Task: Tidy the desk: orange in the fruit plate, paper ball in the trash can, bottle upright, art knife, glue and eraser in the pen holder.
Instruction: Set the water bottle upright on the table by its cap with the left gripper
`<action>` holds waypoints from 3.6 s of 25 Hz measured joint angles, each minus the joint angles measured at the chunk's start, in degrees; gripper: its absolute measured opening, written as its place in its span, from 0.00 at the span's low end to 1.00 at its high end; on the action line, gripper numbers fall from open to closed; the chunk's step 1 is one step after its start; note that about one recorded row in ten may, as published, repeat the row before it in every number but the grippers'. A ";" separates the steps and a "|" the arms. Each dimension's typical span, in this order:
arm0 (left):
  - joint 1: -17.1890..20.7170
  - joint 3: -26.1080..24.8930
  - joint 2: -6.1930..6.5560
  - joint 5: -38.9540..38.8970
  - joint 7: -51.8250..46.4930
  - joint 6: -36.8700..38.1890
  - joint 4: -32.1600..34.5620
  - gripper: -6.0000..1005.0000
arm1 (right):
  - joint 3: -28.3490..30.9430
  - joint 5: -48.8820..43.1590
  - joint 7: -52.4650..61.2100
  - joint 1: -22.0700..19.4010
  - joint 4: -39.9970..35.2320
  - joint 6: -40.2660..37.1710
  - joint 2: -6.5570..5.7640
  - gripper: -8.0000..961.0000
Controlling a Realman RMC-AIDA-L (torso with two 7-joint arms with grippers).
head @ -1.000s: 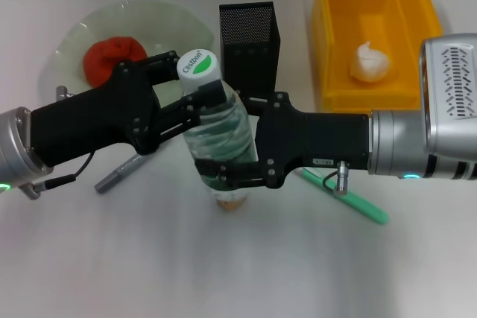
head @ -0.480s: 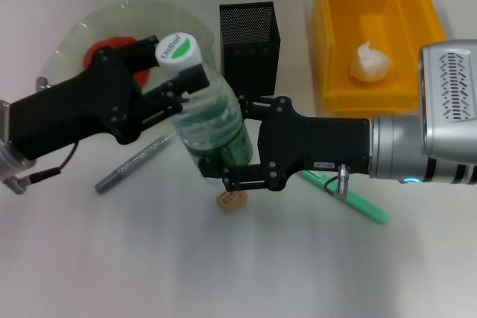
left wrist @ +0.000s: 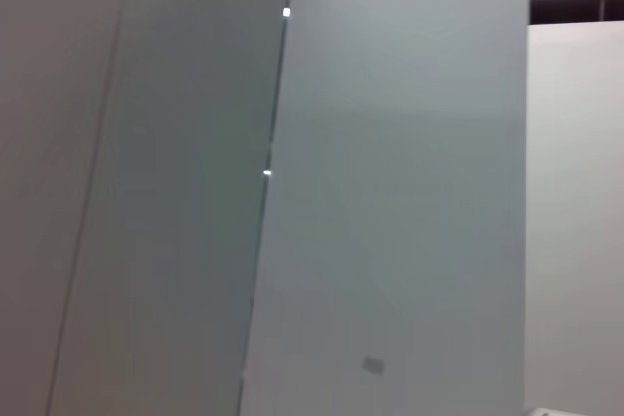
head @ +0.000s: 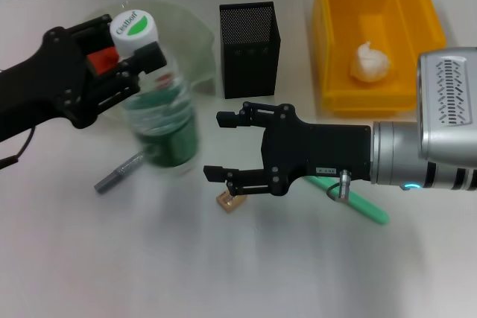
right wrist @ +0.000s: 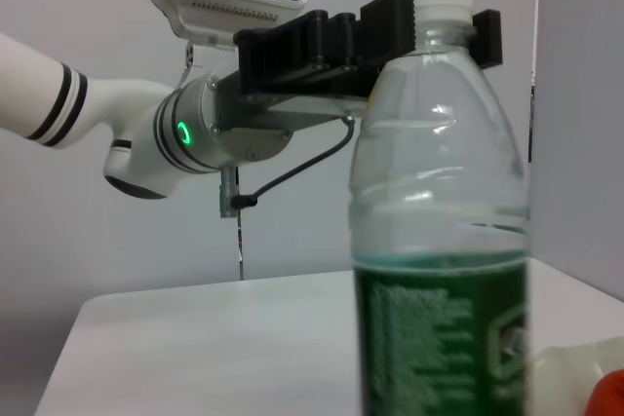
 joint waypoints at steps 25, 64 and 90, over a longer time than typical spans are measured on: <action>6.27 -9.33 4.05 1.56 3.24 -5.52 1.30 0.45 | -0.44 3.48 -1.64 -0.30 1.00 -0.42 0.00 0.82; 6.20 -9.77 1.23 1.45 10.39 -21.47 -3.04 0.45 | -0.55 6.78 -3.15 0.36 3.38 0.54 0.00 0.82; 6.73 -9.46 1.64 1.52 10.69 -21.31 -4.54 0.45 | -0.61 6.78 -3.16 2.20 3.99 2.12 0.00 0.82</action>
